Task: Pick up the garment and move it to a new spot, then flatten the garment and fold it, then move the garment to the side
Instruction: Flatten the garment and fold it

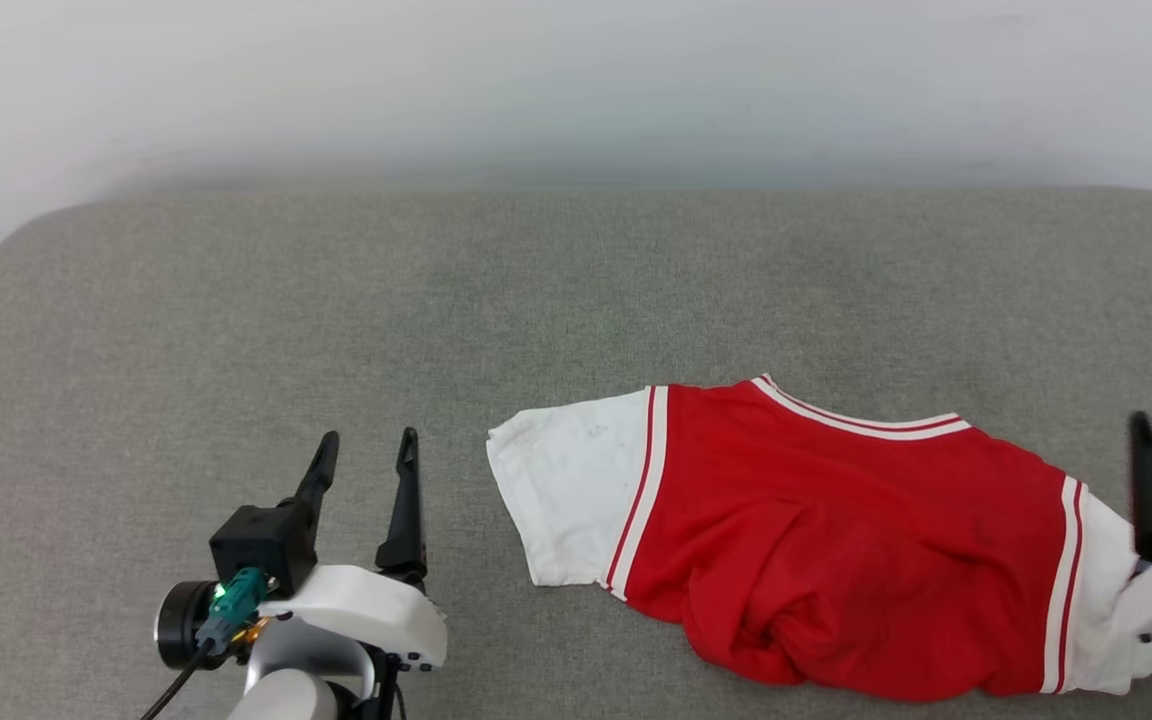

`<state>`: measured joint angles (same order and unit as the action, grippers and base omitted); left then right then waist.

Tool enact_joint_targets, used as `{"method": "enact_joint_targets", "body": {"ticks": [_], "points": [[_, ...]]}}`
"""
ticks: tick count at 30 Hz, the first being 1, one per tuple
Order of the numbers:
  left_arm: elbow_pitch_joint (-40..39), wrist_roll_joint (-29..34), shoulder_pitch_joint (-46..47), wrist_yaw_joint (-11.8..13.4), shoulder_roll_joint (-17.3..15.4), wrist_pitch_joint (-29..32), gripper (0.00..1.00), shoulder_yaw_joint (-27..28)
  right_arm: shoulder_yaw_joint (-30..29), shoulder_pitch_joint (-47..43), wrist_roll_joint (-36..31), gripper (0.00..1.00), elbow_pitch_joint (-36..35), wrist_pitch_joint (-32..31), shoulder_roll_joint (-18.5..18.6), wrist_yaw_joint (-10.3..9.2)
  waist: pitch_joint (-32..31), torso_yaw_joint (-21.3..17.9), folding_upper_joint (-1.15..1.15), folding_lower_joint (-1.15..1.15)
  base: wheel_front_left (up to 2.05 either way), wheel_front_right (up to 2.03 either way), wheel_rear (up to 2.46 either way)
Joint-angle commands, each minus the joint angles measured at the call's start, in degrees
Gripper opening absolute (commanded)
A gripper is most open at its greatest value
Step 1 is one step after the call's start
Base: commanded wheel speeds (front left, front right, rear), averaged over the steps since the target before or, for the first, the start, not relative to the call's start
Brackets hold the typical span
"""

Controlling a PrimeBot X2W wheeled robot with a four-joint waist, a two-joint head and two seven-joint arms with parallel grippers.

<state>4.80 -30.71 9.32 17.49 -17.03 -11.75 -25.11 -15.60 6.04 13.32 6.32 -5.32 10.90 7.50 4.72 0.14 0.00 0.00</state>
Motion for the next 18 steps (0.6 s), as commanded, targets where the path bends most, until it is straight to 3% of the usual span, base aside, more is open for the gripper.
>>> {"method": "enact_joint_targets", "body": {"ticks": [1,7,11,18], "points": [[0.05,-0.24,-0.74,0.2,-0.38,0.11,1.0,0.32,1.13,-1.0,-0.57,1.0,-1.53,1.0,-0.69,-0.02,-0.72,0.03,0.0,0.0,0.0,0.0,0.0],[0.04,-0.55,-0.72,0.61,-2.27,1.61,1.0,1.02,5.28,-5.86,-1.78,1.0,-9.25,2.92,-3.64,-0.03,-2.38,-1.06,0.0,0.0,0.0,0.0,0.0],[-0.1,-1.41,0.74,-0.62,-3.59,4.85,1.0,0.57,7.35,-8.45,-1.39,1.0,-13.43,2.51,-5.33,-0.03,-2.48,-2.88,0.0,0.0,0.0,0.0,0.0],[1.13,-4.42,8.61,-5.28,-5.85,19.78,1.0,-2.88,9.99,-8.19,-1.23,1.0,-19.03,1.82,-6.44,-0.03,1.34,-6.37,0.0,0.0,0.0,0.0,0.0]]}}
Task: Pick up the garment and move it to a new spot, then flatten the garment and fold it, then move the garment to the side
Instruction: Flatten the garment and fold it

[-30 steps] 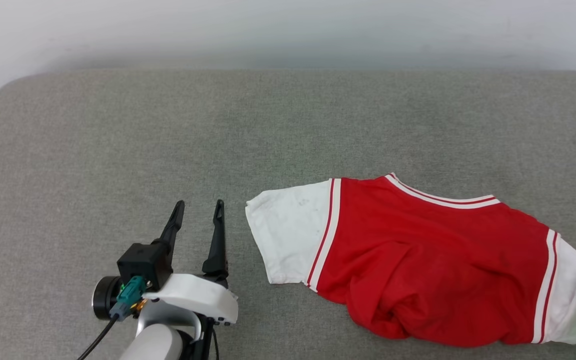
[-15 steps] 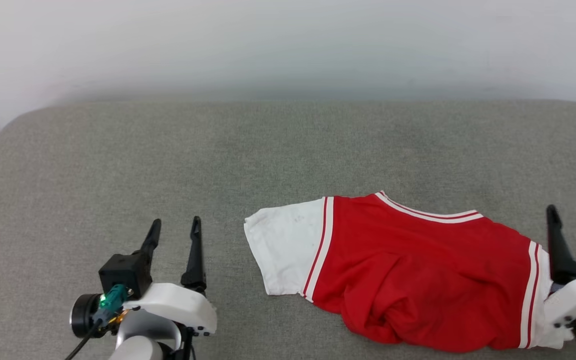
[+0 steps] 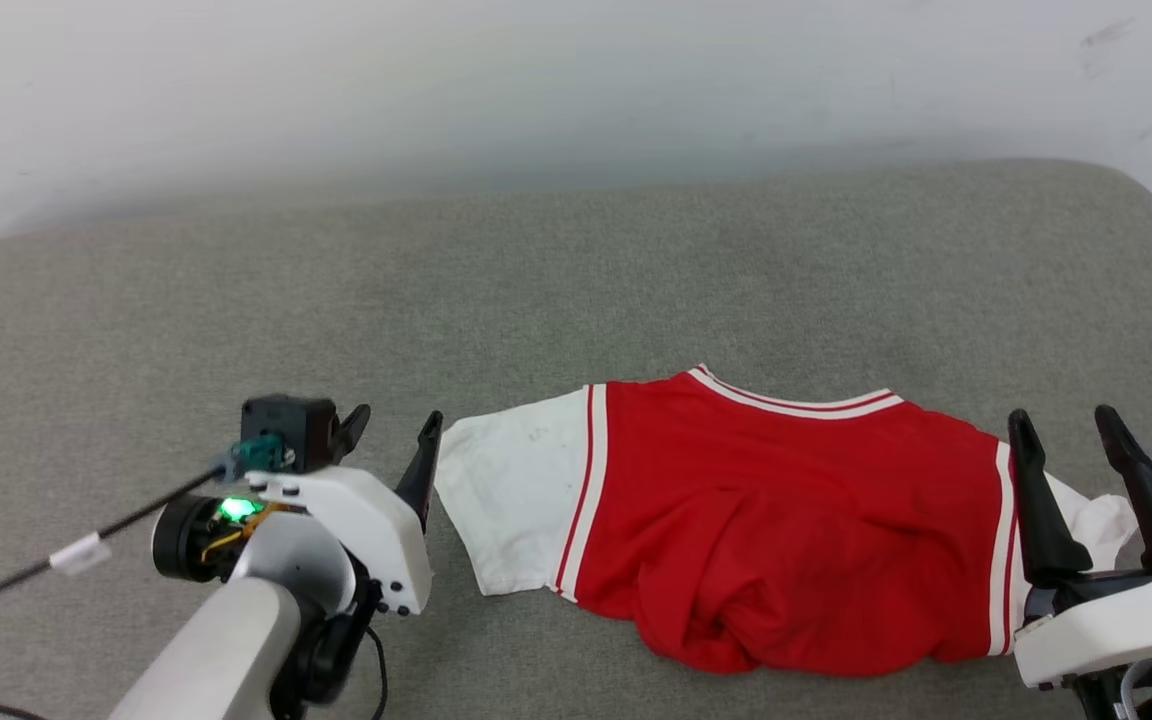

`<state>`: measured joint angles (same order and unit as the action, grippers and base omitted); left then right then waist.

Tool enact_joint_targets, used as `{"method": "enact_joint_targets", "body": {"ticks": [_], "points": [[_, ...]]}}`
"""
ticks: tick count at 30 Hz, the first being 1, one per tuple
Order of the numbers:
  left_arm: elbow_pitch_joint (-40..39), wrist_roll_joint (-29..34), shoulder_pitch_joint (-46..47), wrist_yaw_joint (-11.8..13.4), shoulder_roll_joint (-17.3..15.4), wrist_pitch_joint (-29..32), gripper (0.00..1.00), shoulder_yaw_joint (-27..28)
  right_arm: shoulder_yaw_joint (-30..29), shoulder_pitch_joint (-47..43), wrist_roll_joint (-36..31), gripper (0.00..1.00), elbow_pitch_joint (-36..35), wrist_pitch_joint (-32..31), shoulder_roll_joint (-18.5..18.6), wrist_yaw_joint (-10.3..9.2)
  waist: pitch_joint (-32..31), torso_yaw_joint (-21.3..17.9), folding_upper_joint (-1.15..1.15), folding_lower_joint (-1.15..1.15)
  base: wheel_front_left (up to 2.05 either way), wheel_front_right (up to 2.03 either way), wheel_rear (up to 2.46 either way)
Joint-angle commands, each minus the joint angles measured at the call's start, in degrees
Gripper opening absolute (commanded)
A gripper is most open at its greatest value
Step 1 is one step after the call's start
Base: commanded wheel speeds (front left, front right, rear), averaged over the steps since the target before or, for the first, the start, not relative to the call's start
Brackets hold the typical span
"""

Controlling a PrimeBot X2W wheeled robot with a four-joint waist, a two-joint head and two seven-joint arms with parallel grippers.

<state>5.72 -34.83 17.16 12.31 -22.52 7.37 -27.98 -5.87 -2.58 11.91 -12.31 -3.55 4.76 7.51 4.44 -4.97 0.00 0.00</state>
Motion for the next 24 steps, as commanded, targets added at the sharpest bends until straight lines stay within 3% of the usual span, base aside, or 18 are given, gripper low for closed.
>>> {"method": "enact_joint_targets", "body": {"ticks": [1,7,17,18,20,24], "points": [[0.85,-0.68,2.05,-0.66,-0.82,3.58,1.0,-0.61,0.59,0.91,0.24,1.0,-0.93,0.14,-0.33,-0.04,2.46,-1.75,0.0,0.0,0.0,0.0,0.0],[4.14,-3.2,8.37,-1.12,-3.46,17.97,1.0,-1.84,3.1,3.61,1.32,1.0,-3.64,2.01,-0.49,-0.04,8.35,-4.74,0.0,0.0,0.0,0.0,0.0],[10.44,-6.22,10.7,-3.19,-5.34,32.23,1.0,-5.19,5.65,6.34,2.9,1.0,-1.14,5.24,-0.5,-0.04,13.87,-7.66,0.0,0.0,0.0,0.0,0.0],[11.66,-7.09,10.01,-3.71,-4.9,35.44,0.86,-6.71,5.73,6.59,3.19,1.0,-0.59,5.65,-0.46,-0.03,13.96,-7.88,0.0,0.0,0.0,0.0,0.0],[12.14,-7.45,9.4,-4.07,-4.54,36.86,0.0,-7.7,5.75,6.75,3.37,1.0,0.02,5.72,-0.5,-0.03,13.81,-8.03,0.0,0.0,0.0,0.0,0.0],[11.25,-6.95,8.42,-3.15,-4.12,33.64,0.0,-6.87,5.34,6.35,3.87,1.0,0.91,5.3,-0.44,-0.03,12.66,-7.64,0.0,0.0,0.0,0.0,0.0]]}}
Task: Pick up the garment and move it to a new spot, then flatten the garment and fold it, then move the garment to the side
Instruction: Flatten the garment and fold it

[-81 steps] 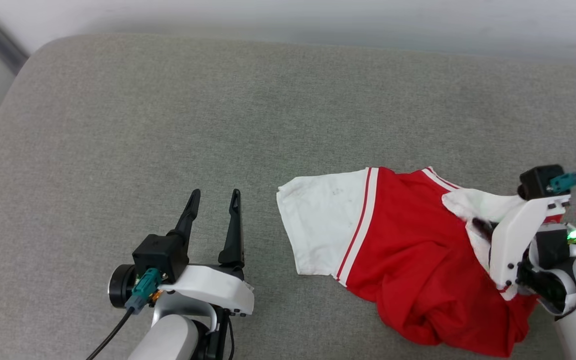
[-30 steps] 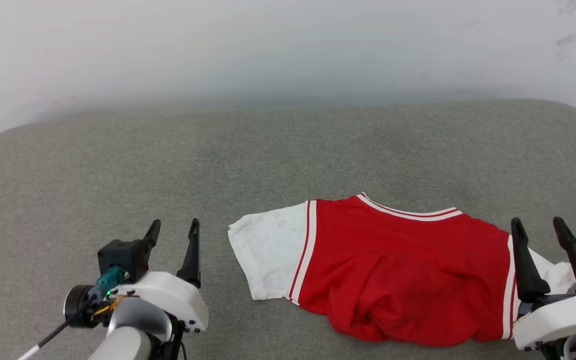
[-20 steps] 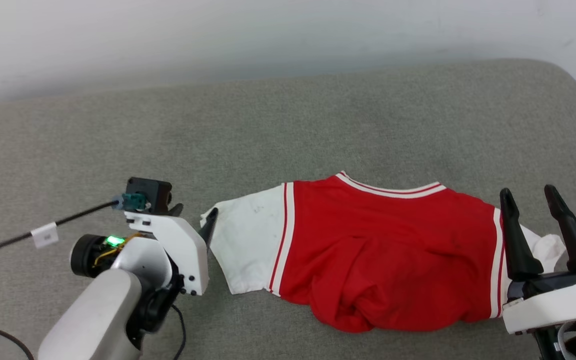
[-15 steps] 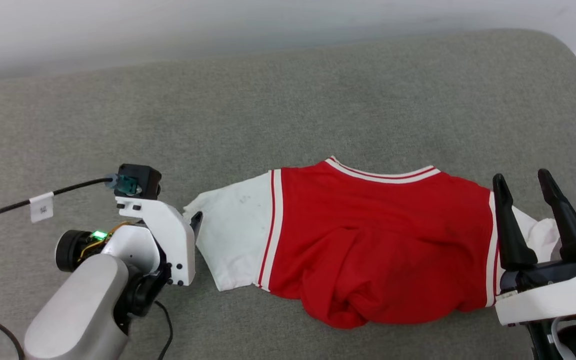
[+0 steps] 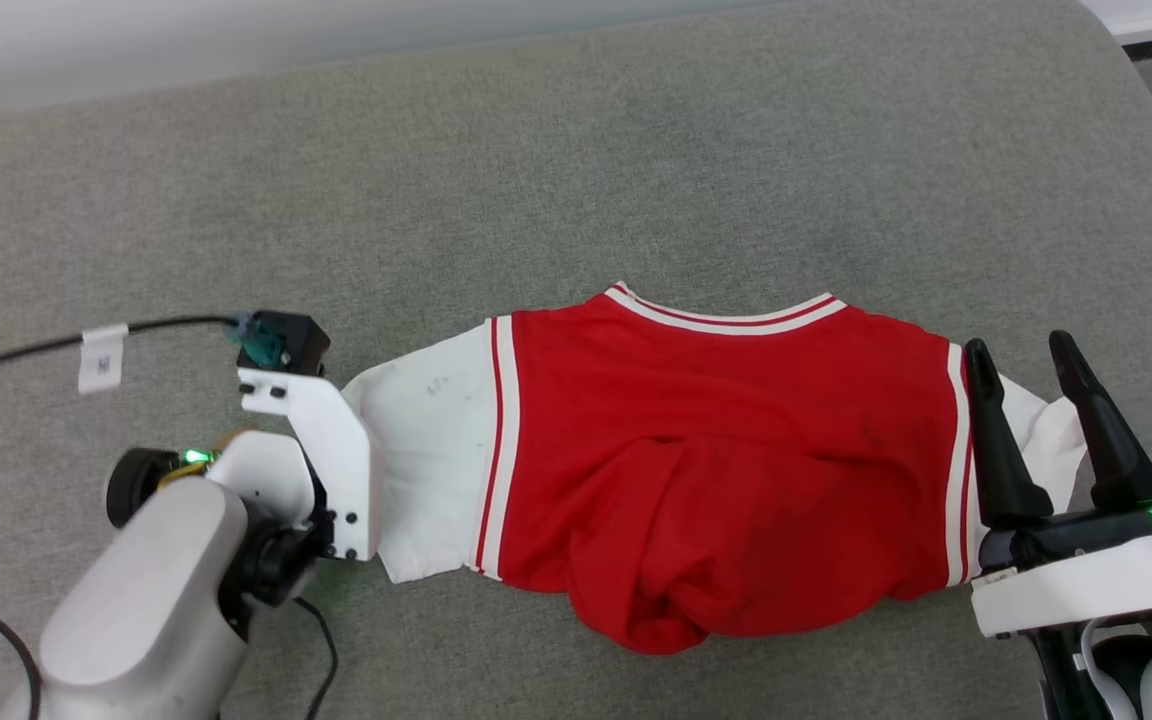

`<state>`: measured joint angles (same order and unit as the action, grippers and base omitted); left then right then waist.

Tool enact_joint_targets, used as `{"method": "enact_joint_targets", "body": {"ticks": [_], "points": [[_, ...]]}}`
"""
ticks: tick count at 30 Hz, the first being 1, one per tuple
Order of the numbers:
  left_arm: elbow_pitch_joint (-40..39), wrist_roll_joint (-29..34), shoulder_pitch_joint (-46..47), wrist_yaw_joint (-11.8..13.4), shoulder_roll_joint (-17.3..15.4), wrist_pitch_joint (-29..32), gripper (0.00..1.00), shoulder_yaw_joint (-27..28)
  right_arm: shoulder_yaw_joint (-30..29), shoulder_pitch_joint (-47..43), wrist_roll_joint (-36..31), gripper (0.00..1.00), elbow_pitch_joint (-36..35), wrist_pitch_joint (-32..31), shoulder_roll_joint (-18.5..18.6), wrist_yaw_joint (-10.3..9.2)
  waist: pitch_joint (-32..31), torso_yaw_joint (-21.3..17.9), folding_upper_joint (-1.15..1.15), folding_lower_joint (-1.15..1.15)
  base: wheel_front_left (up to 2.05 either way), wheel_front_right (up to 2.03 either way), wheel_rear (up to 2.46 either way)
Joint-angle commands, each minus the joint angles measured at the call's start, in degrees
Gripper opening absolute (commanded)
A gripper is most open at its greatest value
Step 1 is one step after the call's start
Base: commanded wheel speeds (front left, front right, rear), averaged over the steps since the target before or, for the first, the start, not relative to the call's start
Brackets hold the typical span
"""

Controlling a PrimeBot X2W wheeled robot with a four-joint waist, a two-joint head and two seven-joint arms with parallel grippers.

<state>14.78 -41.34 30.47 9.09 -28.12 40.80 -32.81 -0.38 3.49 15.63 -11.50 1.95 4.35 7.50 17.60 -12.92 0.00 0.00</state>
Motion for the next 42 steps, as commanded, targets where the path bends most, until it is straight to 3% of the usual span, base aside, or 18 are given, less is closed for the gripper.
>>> {"method": "enact_joint_targets", "body": {"ticks": [1,10,16,22,26,34,38,39,40,41,42], "points": [[2.11,-0.58,-5.01,0.49,1.57,-0.94,0.0,-1.32,-0.42,0.01,0.33,1.0,0.21,-0.37,0.08,-0.02,-0.88,0.55,0.0,0.0,0.0,0.0,0.0],[-2.1,1.22,-7.2,3.74,0.87,-13.28,0.0,3.48,-3.91,-1.44,3.35,1.0,2.16,-4.75,1.28,-0.02,-4.52,3.11,0.0,0.0,0.0,0.0,0.0],[-8.36,2.56,-9.82,5.99,0.18,-18.89,0.0,5.49,-10.42,-1.67,8.46,1.0,8.63,-14.5,4.72,-0.02,-6.29,4.89,0.0,0.0,0.0,0.0,0.0],[-14.64,3.88,-10.4,7.39,0.08,-20.33,0.0,5.23,-16.34,2.14,12.71,1.0,18.26,-29.39,10.14,-0.02,-5.7,6.28,0.0,0.0,0.0,0.0,0.0],[-17.57,5.13,-8.44,7.59,0.35,-20.3,0.0,4.55,-16.96,6.59,15.24,1.0,24.68,-37.25,13.38,-0.02,-3.41,7.48,0.0,0.0,0.0,0.0,0.0],[-20.05,6.9,-5.54,7.63,0.96,-20.06,0.0,3.14,-15.28,15.88,16.81,1.0,35.66,-41.93,16.07,-0.02,1.25,9.61,0.0,0.0,0.0,0.0,0.0],[-20.13,7.15,-5.21,7.52,1.17,-20.37,0.0,2.75,-12.52,17.37,17.47,1.0,40.54,-44.12,15.3,-0.02,1.89,10.09,0.0,0.0,0.0,0.0,0.0],[-20.06,7.03,-5.24,7.49,1.29,-20.44,0.0,2.75,-11.82,17.38,17.83,0.82,41.52,-44.82,14.88,-0.01,1.9,10.15,0.0,0.0,0.0,0.0,0.0],[-19.91,6.93,-5.35,7.46,1.28,-20.56,0.0,2.76,-11.26,17.2,18.13,0.29,42.16,-45.3,14.48,0.01,1.86,10.19,0.0,0.0,0.0,0.0,0.0],[-19.76,6.82,-5.46,7.42,1.29,-20.72,0.0,2.78,-10.77,17.17,18.2,0.0,42.41,-45.14,14.32,0.07,1.75,10.22,0.0,0.0,0.0,0.0,0.0],[-19.57,6.65,-5.64,7.38,1.31,-20.86,0.0,2.84,-10.28,17.24,18.19,0.0,42.35,-44.73,14.32,0.07,1.55,10.21,0.0,0.0,0.0,0.0,0.0]]}}
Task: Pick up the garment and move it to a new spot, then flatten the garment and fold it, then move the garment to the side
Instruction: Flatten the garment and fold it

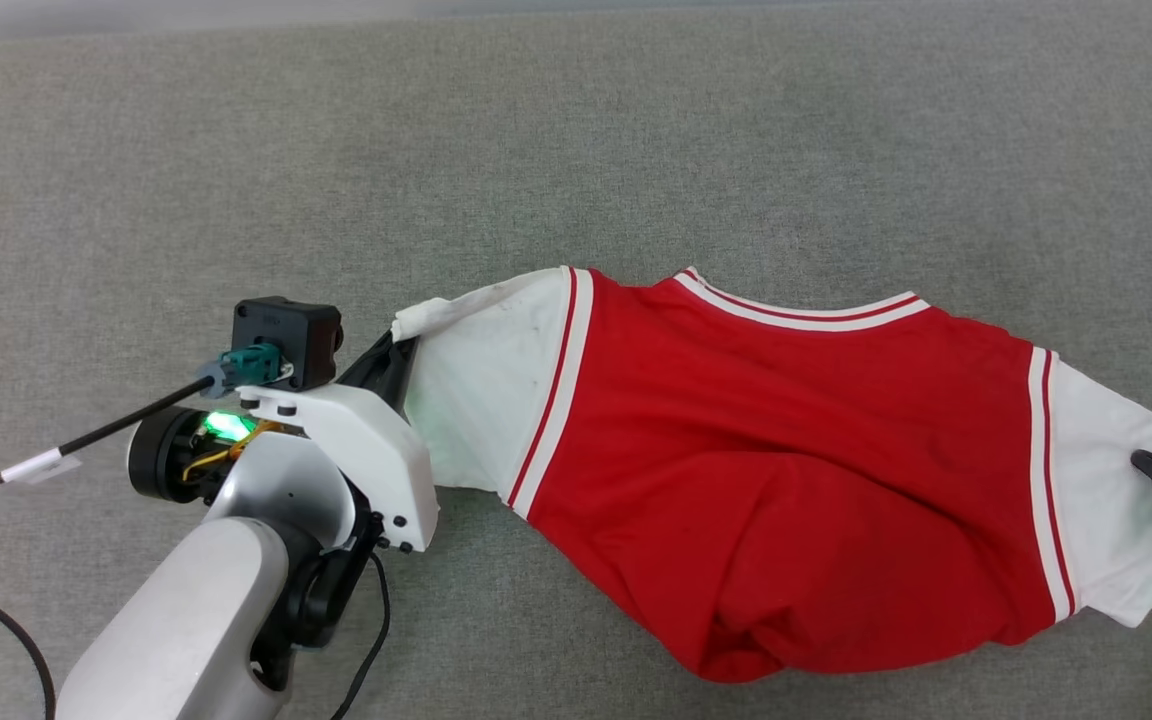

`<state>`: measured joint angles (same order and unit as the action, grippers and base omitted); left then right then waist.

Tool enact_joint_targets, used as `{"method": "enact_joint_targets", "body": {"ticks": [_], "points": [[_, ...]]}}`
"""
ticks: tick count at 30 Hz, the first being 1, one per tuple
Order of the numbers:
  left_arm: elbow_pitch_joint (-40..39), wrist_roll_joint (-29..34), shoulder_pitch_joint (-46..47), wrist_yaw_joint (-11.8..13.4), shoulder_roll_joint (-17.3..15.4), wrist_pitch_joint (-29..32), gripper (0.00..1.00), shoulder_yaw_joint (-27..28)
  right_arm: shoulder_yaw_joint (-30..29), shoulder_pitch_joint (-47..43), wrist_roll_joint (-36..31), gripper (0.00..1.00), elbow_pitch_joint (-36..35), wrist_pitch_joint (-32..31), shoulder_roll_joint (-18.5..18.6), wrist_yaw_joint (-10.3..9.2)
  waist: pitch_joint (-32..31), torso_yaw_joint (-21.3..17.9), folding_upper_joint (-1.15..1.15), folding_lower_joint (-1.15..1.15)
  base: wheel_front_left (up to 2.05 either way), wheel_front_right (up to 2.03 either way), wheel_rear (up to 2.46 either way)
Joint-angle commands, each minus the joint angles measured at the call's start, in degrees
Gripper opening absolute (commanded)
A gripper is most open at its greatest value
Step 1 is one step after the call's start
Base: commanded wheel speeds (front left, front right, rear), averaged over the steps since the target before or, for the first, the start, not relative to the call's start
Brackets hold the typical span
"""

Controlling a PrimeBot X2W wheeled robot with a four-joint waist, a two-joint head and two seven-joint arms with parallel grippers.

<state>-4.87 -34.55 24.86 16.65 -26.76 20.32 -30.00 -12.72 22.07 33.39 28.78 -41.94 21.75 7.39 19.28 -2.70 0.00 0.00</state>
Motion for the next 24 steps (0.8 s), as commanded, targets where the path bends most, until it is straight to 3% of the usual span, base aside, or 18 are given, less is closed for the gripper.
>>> {"method": "enact_joint_targets", "body": {"ticks": [1,7,16,24], "points": [[0.27,-0.32,-0.29,-0.19,-0.09,-0.43,0.0,0.11,2.26,-1.16,0.42,0.0,1.8,-0.28,-2.94,0.18,-0.4,-0.09,0.0,0.0,0.0,0.0,0.0],[0.81,0.63,-1.04,0.53,-1.14,-2.99,0.0,1.24,2.54,-0.16,-2.74,0.0,-3.69,4.22,0.47,0.08,-3.44,-0.89,0.0,0.0,0.0,0.0,0.0],[1.98,1.95,1.78,1.22,-1.41,-9.93,0.0,4.96,2.54,3.06,-10.41,0.0,-15.07,9.42,-1.08,0.08,-10.07,-1.23,0.0,0.0,0.0,0.0,0.0],[8.98,0.46,12.57,-2.56,0.28,-13.55,0.0,7.42,4.15,13.98,-13.56,0.0,-16.98,14.34,-3.69,0.07,-10.55,-0.54,0.0,0.0,0.0,0.0,0.0]]}}
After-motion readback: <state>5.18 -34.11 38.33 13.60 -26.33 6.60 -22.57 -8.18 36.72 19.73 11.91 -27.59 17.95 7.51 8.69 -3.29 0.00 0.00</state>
